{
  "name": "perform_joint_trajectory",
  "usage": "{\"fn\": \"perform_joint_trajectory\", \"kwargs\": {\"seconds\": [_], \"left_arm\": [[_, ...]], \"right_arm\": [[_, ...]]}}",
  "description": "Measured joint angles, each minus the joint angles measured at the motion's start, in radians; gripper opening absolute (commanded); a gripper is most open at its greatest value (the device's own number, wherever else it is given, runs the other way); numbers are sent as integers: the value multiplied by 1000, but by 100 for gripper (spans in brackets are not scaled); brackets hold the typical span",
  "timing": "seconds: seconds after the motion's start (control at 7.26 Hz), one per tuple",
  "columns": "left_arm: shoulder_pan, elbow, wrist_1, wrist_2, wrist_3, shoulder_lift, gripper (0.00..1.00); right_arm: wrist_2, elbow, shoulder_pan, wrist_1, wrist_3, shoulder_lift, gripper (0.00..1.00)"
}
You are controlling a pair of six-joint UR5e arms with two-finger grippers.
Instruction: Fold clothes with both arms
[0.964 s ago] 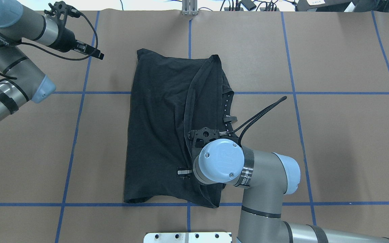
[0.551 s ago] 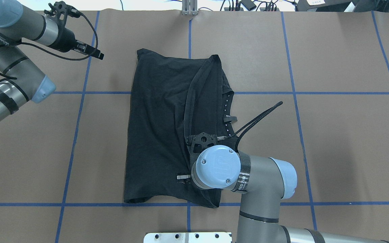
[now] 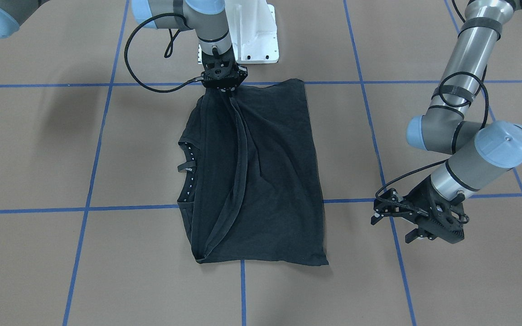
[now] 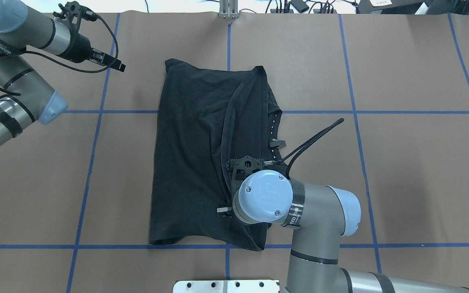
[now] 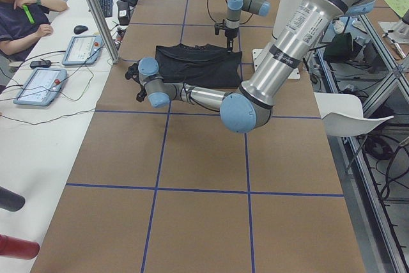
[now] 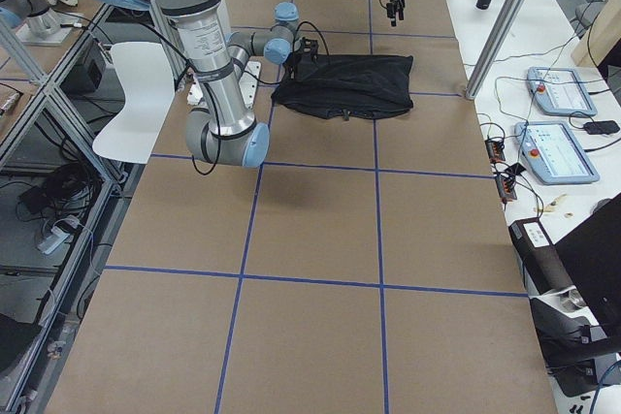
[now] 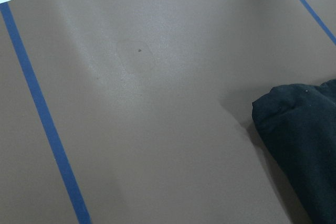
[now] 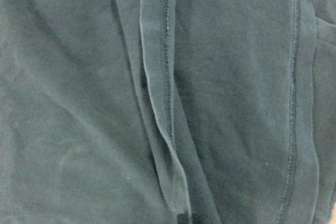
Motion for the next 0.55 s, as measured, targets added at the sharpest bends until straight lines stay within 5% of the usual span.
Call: {"fn": "perform_joint_trajectory", "kwargs": {"seconds": [0.55], "left_arm": [[0,-1,0,0,0,-1,100]], "right_arm": [[1,147,0,3,11,-202,0]]}}
